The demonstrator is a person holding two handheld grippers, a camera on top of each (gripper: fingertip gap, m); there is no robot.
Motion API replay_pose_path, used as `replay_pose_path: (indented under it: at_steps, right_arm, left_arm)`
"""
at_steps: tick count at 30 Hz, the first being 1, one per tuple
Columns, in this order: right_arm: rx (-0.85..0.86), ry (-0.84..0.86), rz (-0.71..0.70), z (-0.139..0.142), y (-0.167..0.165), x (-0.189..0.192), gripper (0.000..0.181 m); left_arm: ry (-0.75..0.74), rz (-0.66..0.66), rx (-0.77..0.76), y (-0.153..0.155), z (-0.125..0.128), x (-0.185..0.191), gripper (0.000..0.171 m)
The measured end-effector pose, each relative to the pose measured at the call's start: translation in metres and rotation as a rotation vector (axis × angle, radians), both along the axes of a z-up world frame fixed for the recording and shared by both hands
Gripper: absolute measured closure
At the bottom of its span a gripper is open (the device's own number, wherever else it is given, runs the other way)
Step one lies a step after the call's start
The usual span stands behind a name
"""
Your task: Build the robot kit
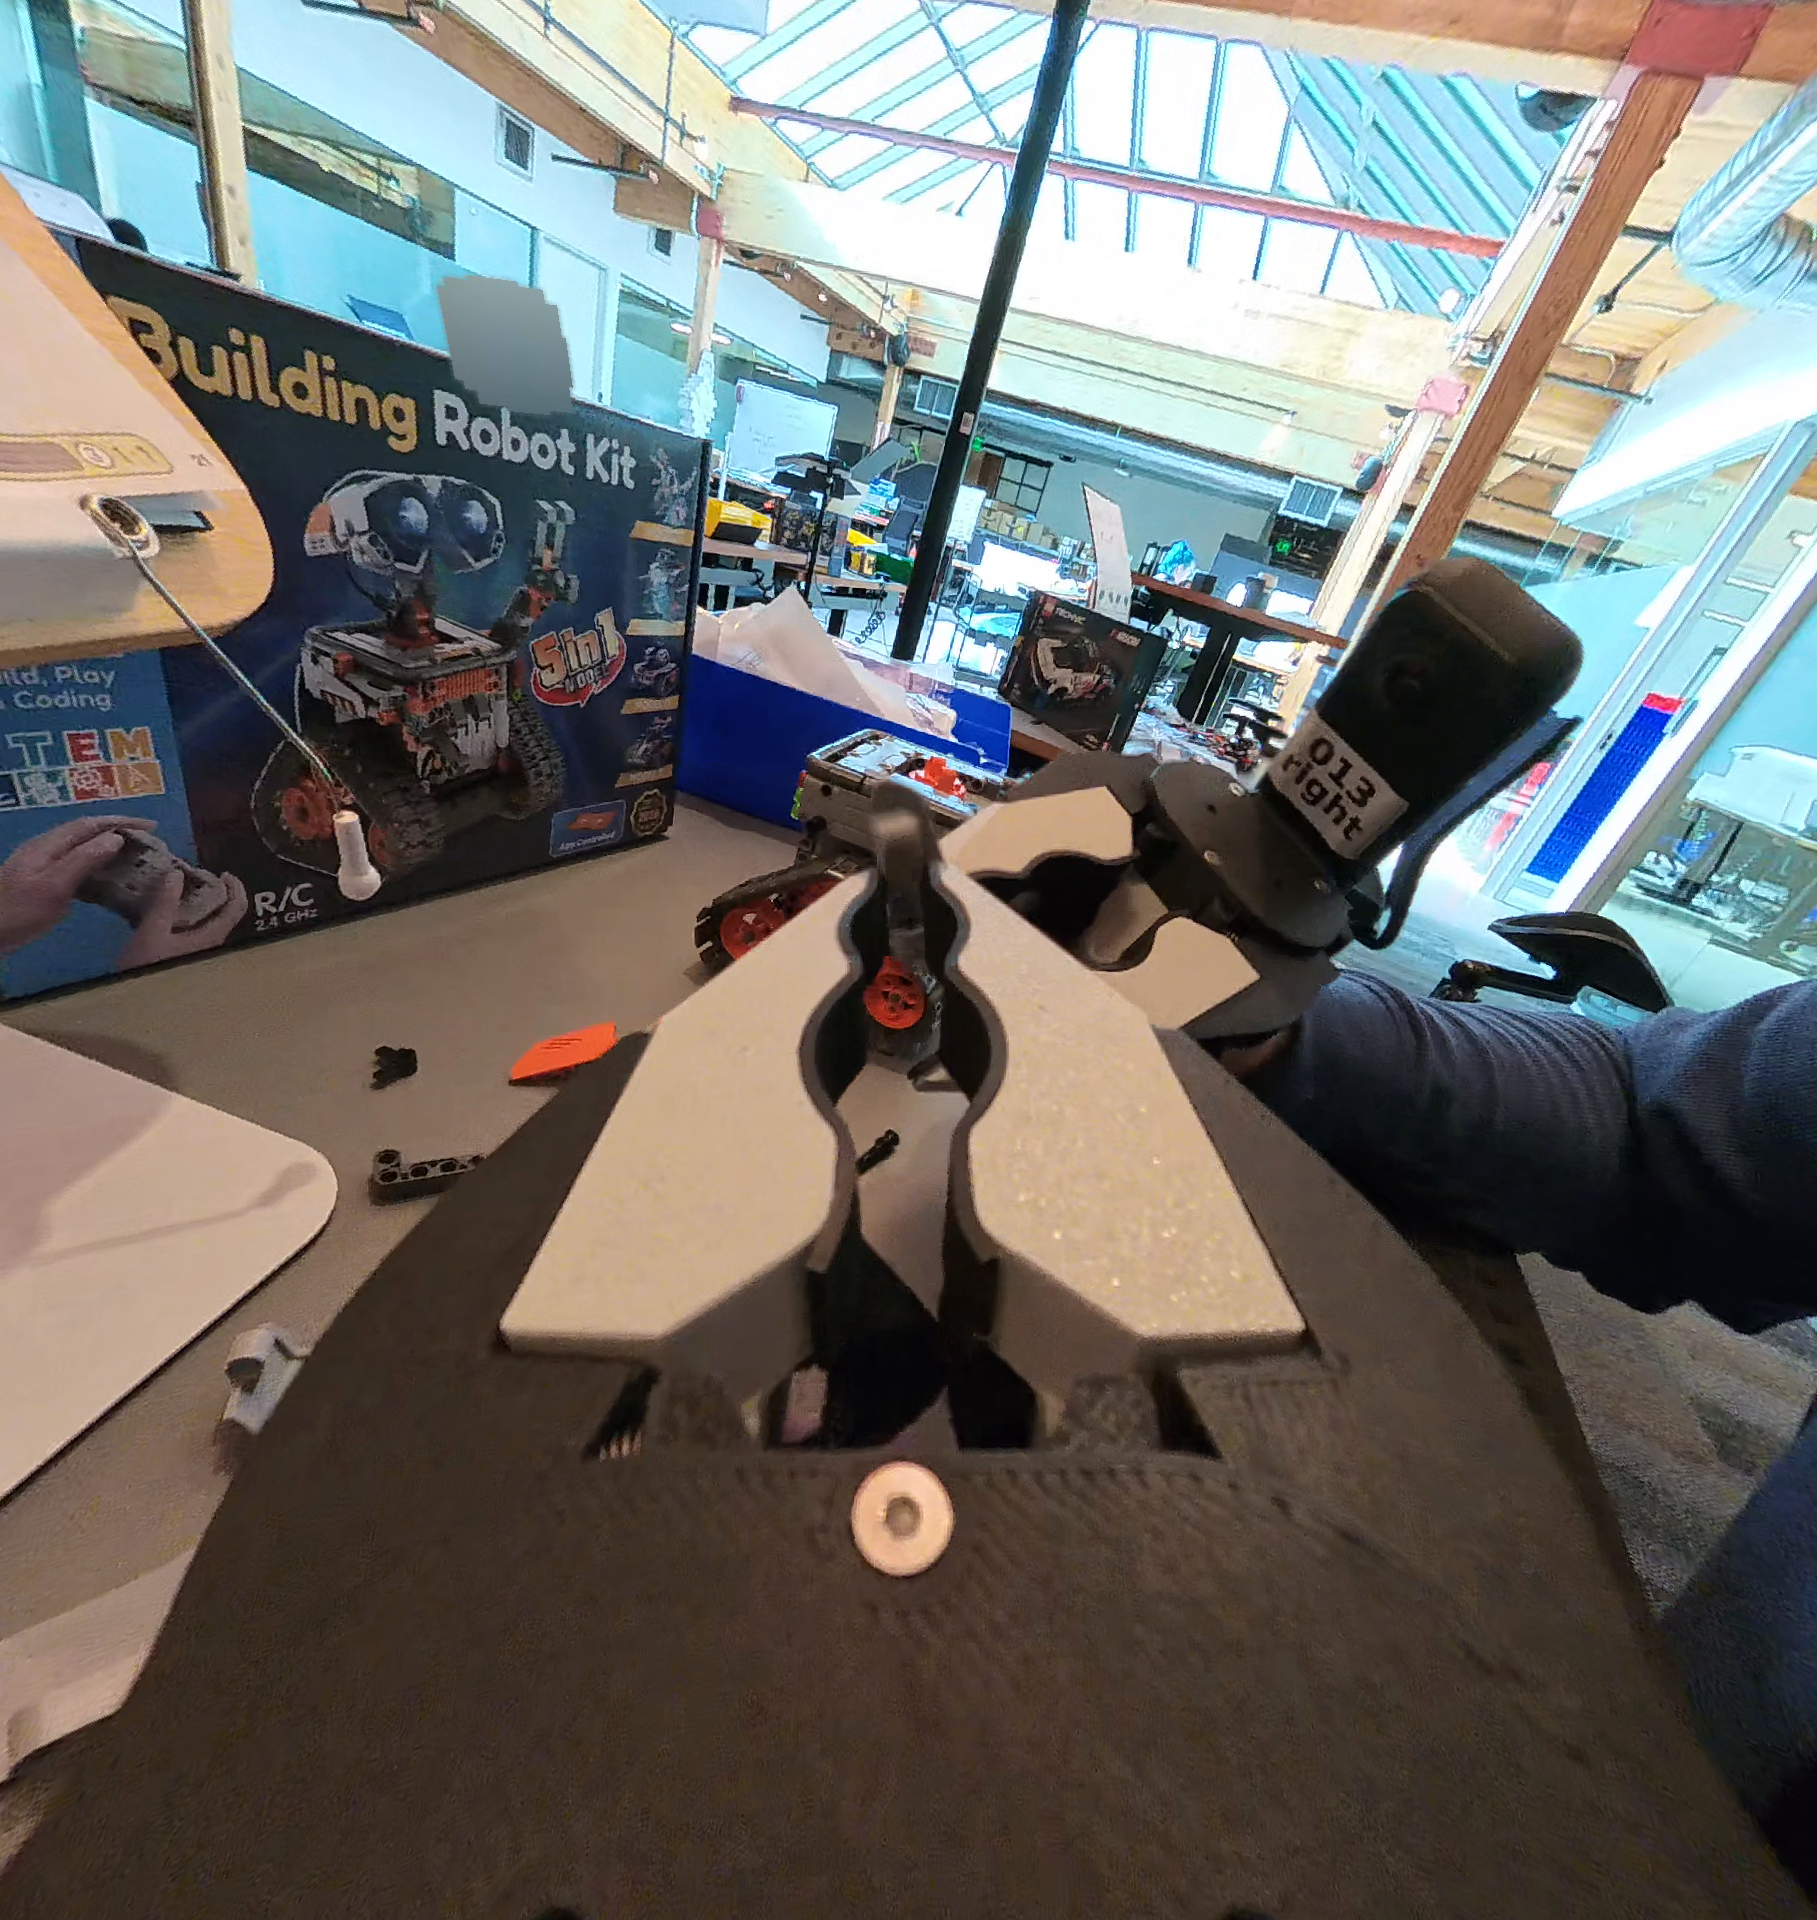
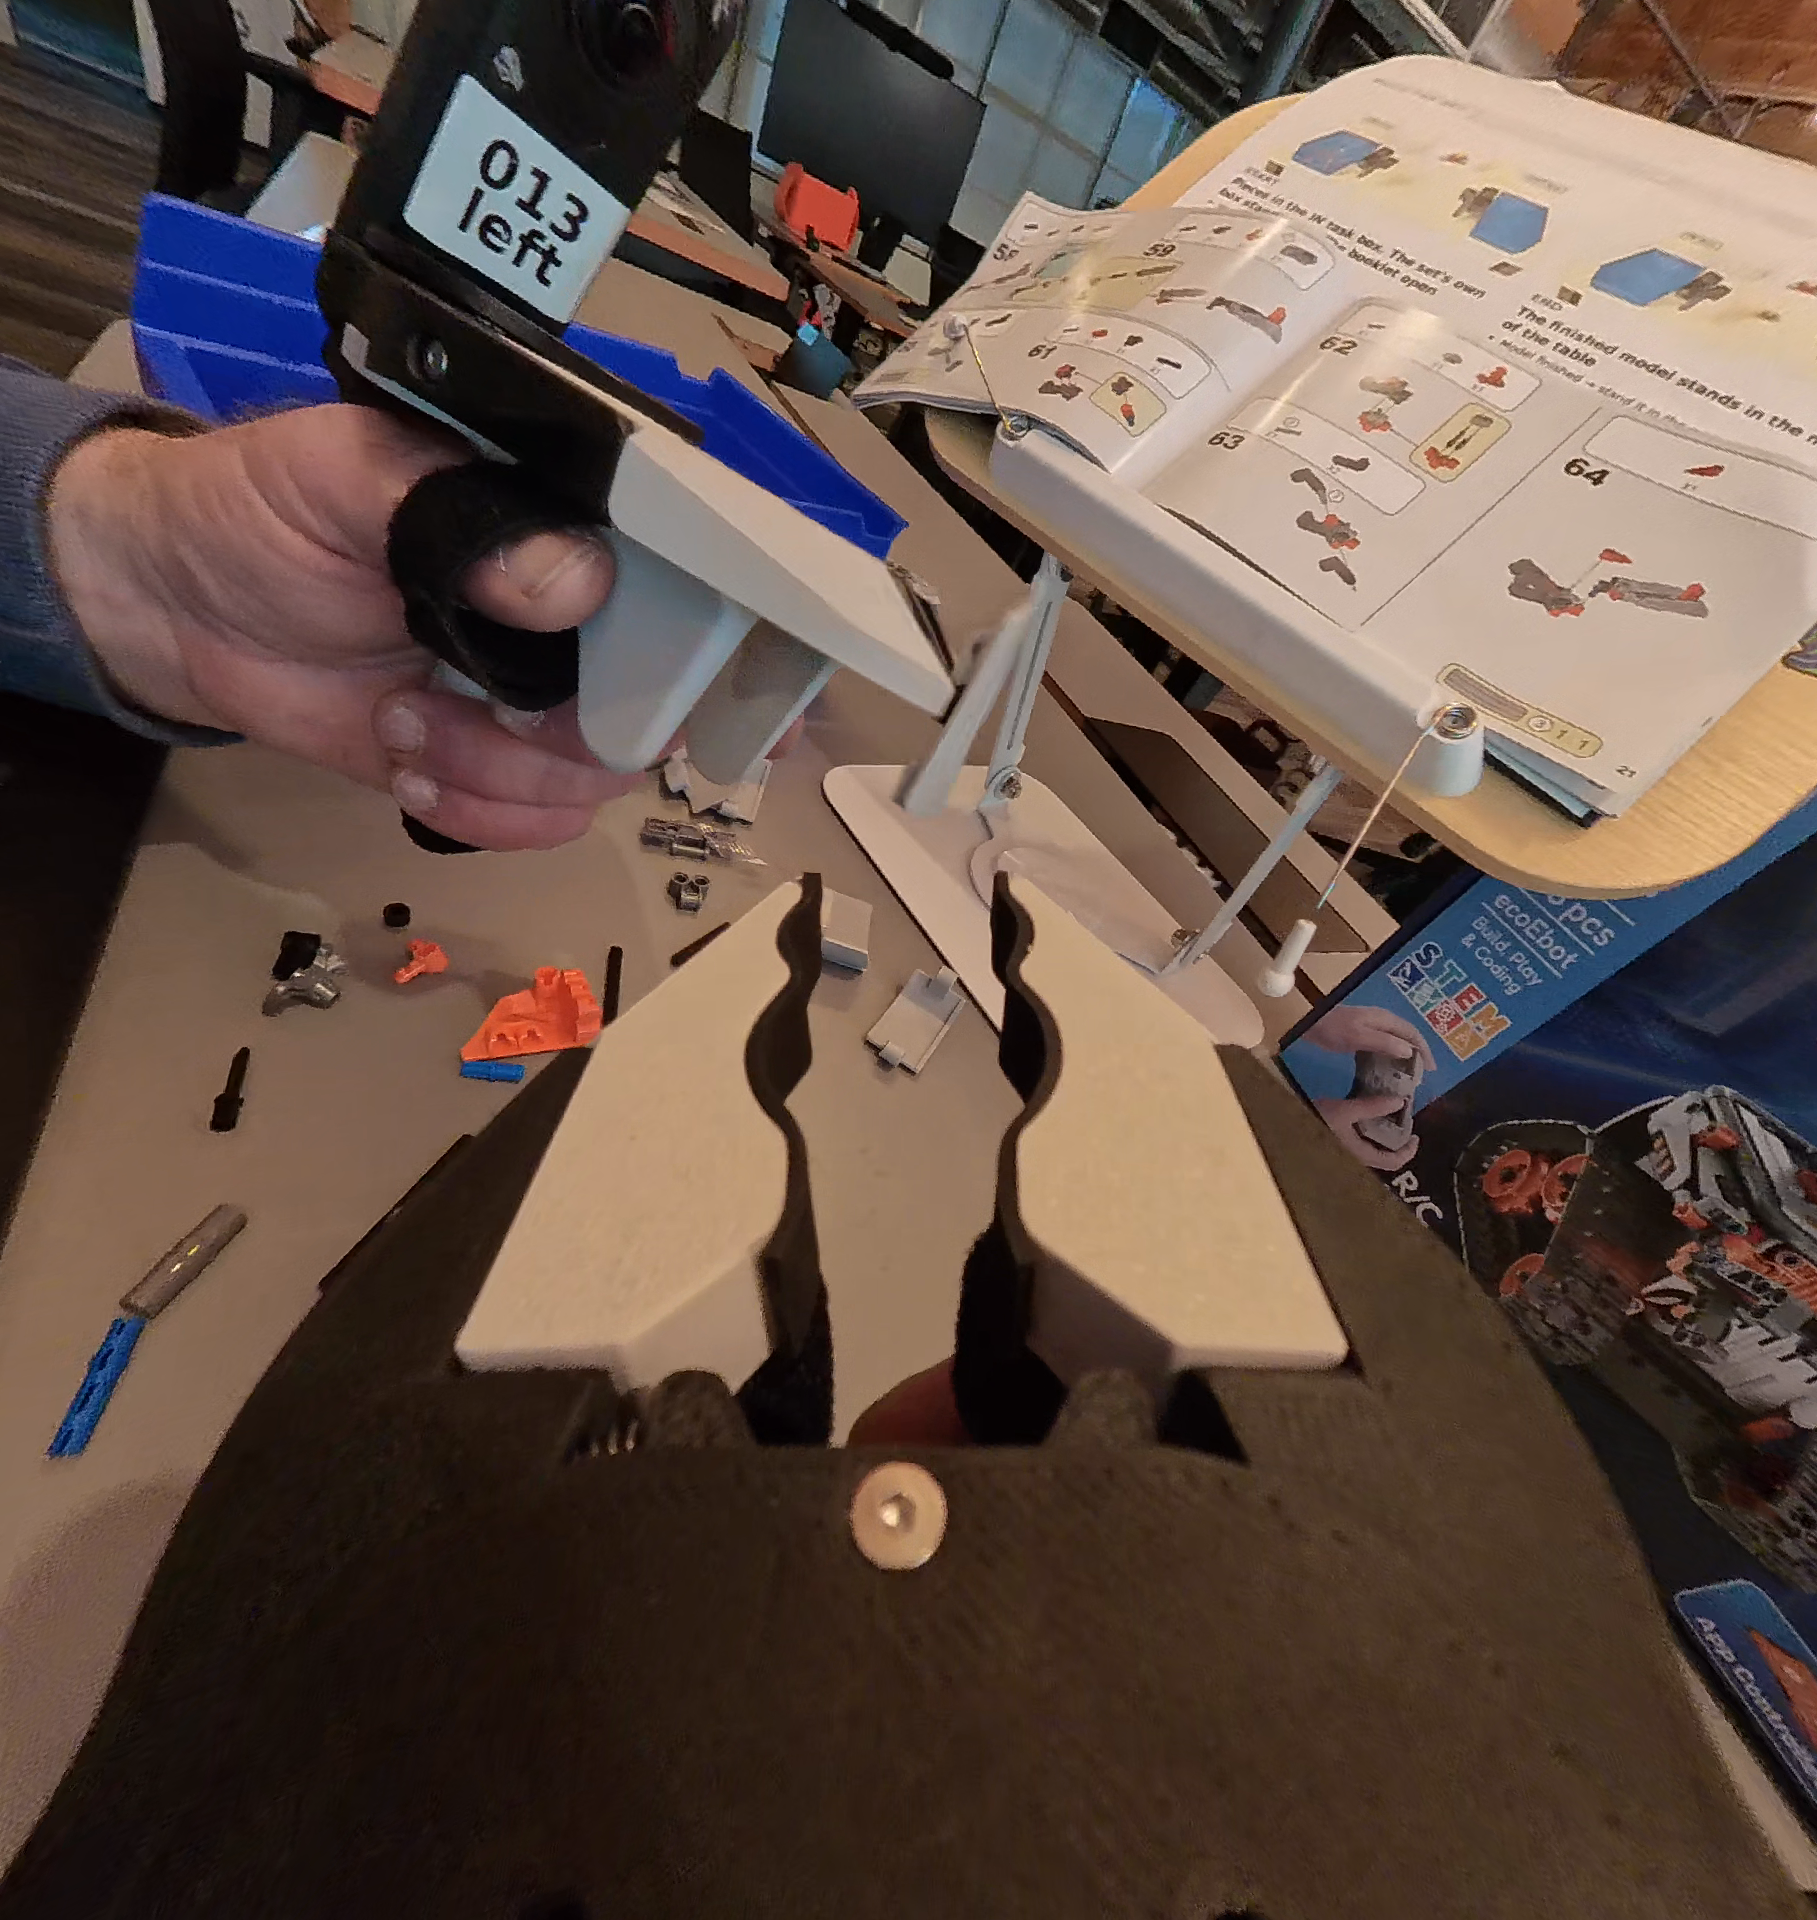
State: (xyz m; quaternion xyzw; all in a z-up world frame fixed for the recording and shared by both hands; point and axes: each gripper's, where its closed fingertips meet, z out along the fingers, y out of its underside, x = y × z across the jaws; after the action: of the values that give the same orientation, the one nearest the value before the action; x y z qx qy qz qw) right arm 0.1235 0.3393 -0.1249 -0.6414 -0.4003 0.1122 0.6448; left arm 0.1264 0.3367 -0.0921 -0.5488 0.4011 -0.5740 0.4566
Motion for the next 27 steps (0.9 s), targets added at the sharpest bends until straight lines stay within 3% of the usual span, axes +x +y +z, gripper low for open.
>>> replay_pose_path:
  at_steps: [10, 21, 25, 27]
  right_arm:
    - [-0.014, 0.027, -0.039, 0.000, 0.005, 0.001, 0.172]
    - [0.021, 0.113, -0.005, 0.020, -0.003, 0.002, 0.157]
    - [0.024, 0.098, -0.064, 0.019, 0.001, 0.002, 0.157]
    - [0.019, 0.094, -0.086, 0.018, 0.003, 0.001, 0.167]
  left_arm:
    - [0.009, -0.029, -0.032, -0.003, -0.005, 0.003, 0.166]
    - [-0.068, -0.066, -0.192, 0.006, -0.001, -0.001, 0.166]
    - [-0.055, -0.047, -0.179, 0.004, -0.003, 0.003, 0.167]
    - [-0.037, -0.024, -0.148, 0.002, -0.004, 0.006, 0.166]
